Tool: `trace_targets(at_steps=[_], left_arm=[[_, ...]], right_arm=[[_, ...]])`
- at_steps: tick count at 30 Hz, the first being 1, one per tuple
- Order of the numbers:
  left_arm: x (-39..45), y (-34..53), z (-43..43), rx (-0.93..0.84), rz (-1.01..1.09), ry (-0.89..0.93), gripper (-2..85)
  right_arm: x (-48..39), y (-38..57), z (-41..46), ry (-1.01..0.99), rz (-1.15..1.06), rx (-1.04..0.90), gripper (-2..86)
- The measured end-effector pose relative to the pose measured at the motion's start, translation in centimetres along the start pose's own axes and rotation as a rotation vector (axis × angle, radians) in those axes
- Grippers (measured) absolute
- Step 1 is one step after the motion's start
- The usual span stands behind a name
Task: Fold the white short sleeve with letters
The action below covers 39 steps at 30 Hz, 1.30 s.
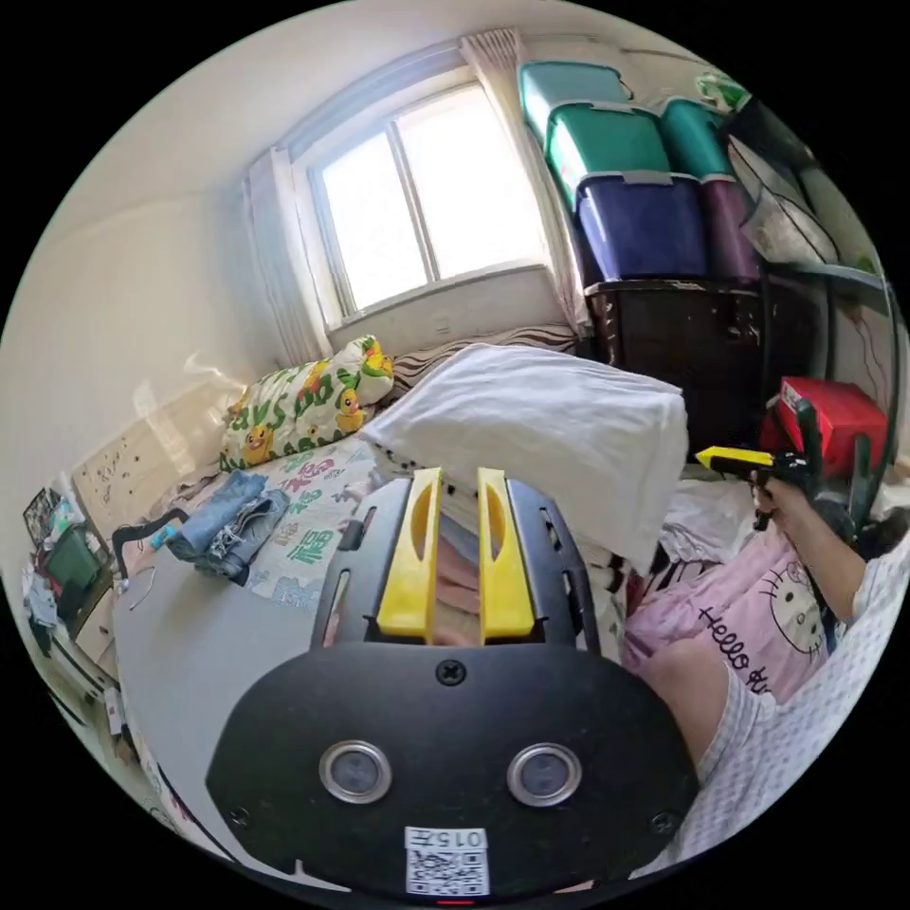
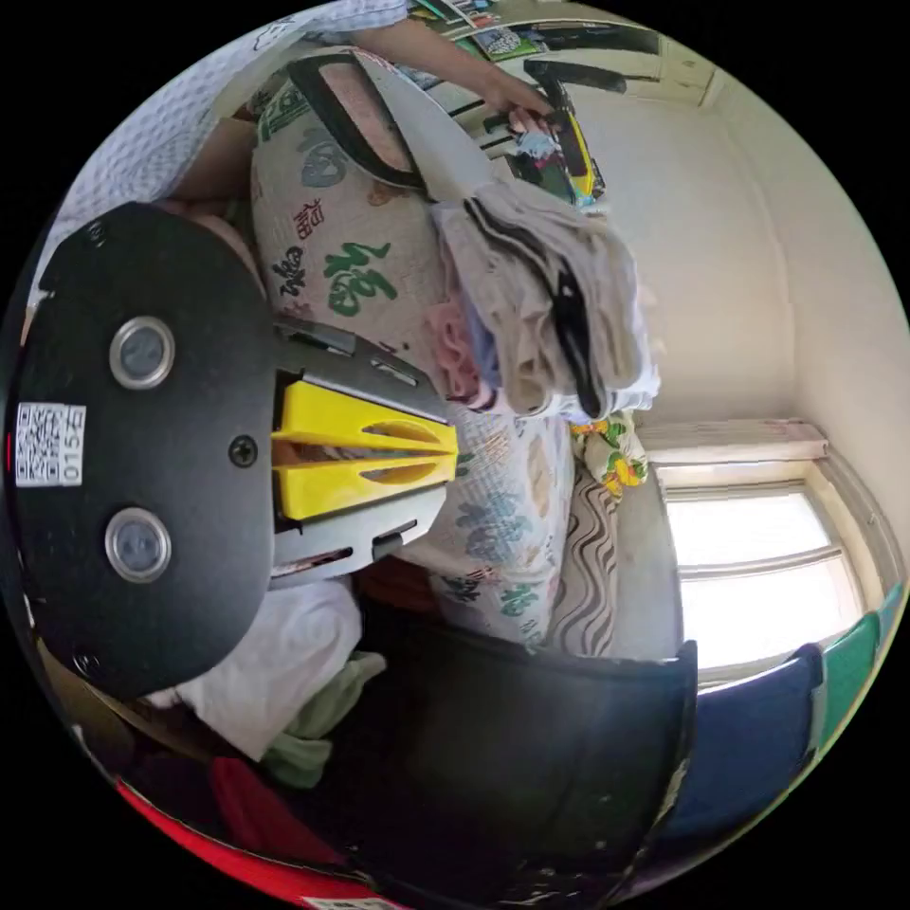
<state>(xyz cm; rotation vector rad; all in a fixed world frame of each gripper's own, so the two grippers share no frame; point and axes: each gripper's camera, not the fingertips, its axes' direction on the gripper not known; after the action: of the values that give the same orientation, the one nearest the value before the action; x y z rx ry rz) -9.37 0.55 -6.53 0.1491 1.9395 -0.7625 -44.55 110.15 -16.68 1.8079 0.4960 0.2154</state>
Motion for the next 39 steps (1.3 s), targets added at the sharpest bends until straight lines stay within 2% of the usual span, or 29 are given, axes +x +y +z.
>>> trace_targets(at_steps=[5, 9, 12, 18, 21, 26, 28, 30, 33, 35, 37, 39], left_arm=[[7.8, 1.8, 1.4, 0.016, 0.079, 0.233, 6.5], [14.8, 4.1, 8.1, -0.067, 0.125, 0.367, 6.9], [18.1, 5.2, 14.7, -0.171, 0.049, 0.532, 7.8], [21.6, 6.4, 25.2, -0.324, -0.139, 0.687, 8.4], [22.6, 6.1, 27.8, -0.336, -0.189, 0.717, 8.7], [24.7, 4.6, 31.7, -0.364, -0.205, 0.714, 9.6], [25.8, 3.7, 33.6, -0.372, -0.210, 0.723, 9.9], [28.1, 2.2, 36.9, -0.399, -0.190, 0.728, 10.9], [31.2, 1.6, 42.6, -0.514, -0.218, 0.706, 11.8], [32.0, 1.9, 45.8, -0.559, -0.288, 0.670, 12.0], [32.7, 2.0, 48.5, -0.616, -0.336, 0.672, 12.3], [34.4, 2.1, 50.8, -0.672, -0.334, 0.743, 13.0]], right_arm=[[8.7, 2.0, 4.6, 0.010, 0.184, -0.121, -0.1], [14.7, 0.8, 8.0, 0.028, 0.289, -0.138, 2.6], [19.2, -1.4, 11.3, 0.087, 0.355, -0.179, 5.7], [27.2, -6.4, 19.0, 0.126, 0.506, -0.260, 9.5], [30.1, -8.7, 22.2, 0.157, 0.551, -0.281, 11.8], [35.1, -11.7, 23.2, 0.243, 0.690, -0.162, 13.2], [36.7, -12.9, 23.7, 0.276, 0.695, -0.174, 13.3], [38.0, -14.2, 25.0, 0.289, 0.674, -0.208, 13.4], [40.2, -15.6, 29.8, 0.230, 0.636, -0.370, 13.6], [41.1, -15.9, 34.8, 0.200, 0.586, -0.544, 14.0], [41.3, -16.2, 37.6, 0.211, 0.542, -0.617, 13.6], [41.6, -16.4, 38.6, 0.257, 0.535, -0.610, 11.6]])
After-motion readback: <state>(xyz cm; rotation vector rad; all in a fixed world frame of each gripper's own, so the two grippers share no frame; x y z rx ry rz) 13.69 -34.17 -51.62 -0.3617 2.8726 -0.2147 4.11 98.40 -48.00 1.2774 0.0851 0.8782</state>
